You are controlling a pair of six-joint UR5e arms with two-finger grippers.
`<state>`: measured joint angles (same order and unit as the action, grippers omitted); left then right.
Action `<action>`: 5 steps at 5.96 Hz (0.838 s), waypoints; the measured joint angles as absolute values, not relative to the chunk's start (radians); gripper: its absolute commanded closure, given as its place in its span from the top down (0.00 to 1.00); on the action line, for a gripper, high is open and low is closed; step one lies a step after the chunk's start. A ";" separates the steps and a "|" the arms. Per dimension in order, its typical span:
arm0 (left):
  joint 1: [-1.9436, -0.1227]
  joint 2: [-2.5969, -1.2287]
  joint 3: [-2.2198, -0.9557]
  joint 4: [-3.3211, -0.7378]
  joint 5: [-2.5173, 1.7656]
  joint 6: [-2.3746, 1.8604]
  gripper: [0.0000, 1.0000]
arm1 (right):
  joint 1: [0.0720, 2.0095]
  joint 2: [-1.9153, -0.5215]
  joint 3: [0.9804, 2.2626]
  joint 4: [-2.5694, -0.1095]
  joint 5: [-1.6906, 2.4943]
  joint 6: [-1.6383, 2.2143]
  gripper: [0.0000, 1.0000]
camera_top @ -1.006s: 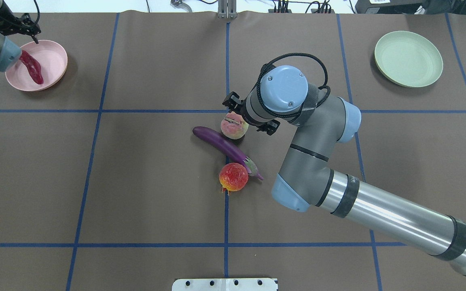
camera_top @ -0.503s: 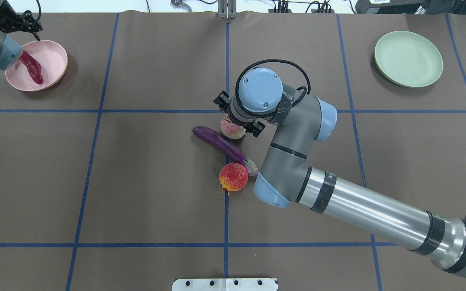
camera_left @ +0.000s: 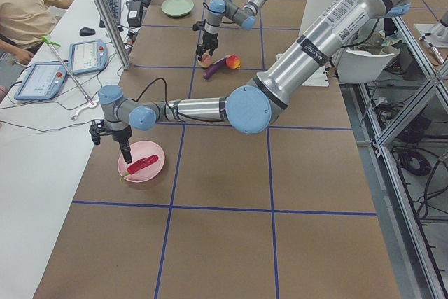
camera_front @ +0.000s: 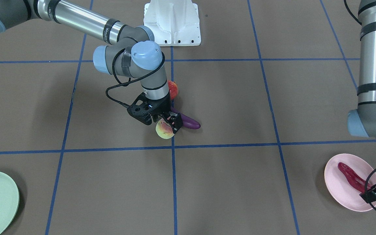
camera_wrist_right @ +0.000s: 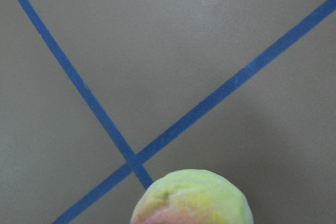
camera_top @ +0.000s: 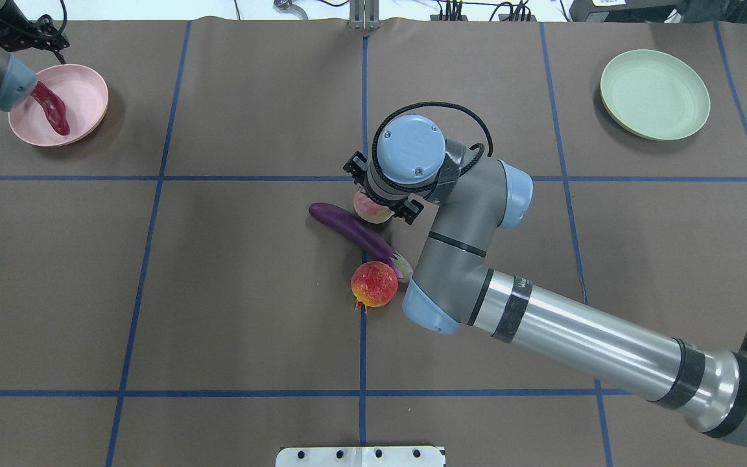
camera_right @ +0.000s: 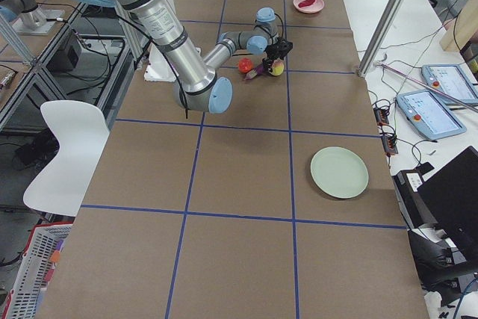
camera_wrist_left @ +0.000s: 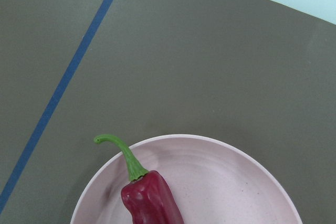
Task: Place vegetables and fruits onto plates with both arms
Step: 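Grasp the peach with right gripper while left gripper releases the pepper, then carry peach to green plate with right gripper while left grasps eggplant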
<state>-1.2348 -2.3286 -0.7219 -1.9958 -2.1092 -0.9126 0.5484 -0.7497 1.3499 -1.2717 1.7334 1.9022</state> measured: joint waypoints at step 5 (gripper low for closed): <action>-1.235 -2.325 -0.792 -1.969 -2.117 -0.937 1.00 | 0.555 -0.728 1.317 -1.272 1.736 1.899 0.00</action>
